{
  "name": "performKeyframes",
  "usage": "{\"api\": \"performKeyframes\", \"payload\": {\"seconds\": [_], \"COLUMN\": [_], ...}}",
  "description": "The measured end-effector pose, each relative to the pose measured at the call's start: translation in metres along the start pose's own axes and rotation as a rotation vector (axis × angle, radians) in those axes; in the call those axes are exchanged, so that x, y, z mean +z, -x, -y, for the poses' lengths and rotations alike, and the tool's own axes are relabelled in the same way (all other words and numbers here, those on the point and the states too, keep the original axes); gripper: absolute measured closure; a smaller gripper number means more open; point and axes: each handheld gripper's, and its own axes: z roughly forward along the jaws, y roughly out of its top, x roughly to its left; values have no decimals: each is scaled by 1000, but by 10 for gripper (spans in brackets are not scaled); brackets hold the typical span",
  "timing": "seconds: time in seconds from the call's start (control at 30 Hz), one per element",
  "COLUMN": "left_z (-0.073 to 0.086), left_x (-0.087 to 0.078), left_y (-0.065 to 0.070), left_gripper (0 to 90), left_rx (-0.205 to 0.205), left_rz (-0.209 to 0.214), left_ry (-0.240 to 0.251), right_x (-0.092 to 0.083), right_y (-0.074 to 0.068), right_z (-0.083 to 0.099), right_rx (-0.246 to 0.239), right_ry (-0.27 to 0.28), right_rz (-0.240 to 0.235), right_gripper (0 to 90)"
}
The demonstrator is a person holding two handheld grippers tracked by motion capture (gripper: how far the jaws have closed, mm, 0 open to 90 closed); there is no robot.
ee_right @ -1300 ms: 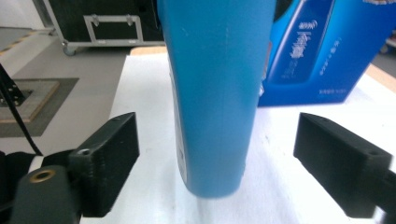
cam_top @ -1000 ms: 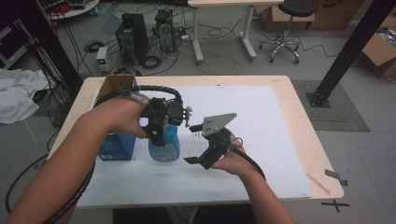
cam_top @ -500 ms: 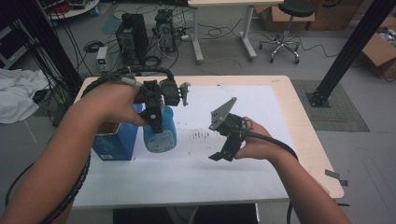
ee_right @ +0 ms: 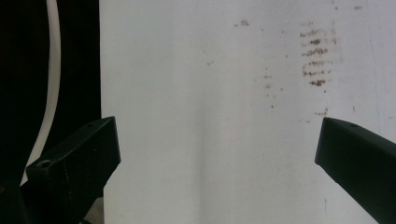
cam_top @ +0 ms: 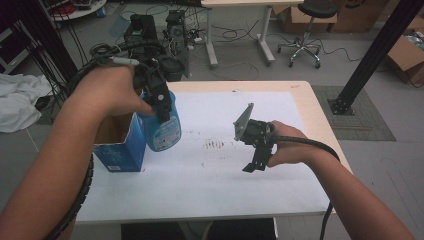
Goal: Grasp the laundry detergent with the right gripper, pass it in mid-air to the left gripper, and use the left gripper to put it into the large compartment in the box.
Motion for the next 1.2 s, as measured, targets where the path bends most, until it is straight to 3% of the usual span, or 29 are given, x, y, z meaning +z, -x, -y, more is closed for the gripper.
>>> {"api": "performKeyframes", "payload": {"seconds": [0.13,0.23,0.7,0.93,1.2], "left_z": [8,14,49,63,71], "left_x": [-9,-15,-43,-45,-39], "left_y": [-14,-23,-71,-90,-107], "left_gripper": [381,381,381,381,381], "left_rx": [-97,-164,-477,-579,-666], "left_rz": [28,36,18,22,1], "left_ry": [-12,-9,-24,-21,1], "right_x": [-3,-4,-10,-10,-10], "right_y": [0,1,2,4,6], "right_z": [4,5,5,5,6], "right_rx": [-5,-11,-41,-49,-49], "right_ry": [-63,-81,-141,-162,-164], "right_rz": [-7,-7,-10,-12,-18], "right_gripper": [0,0,0,0,0]}}
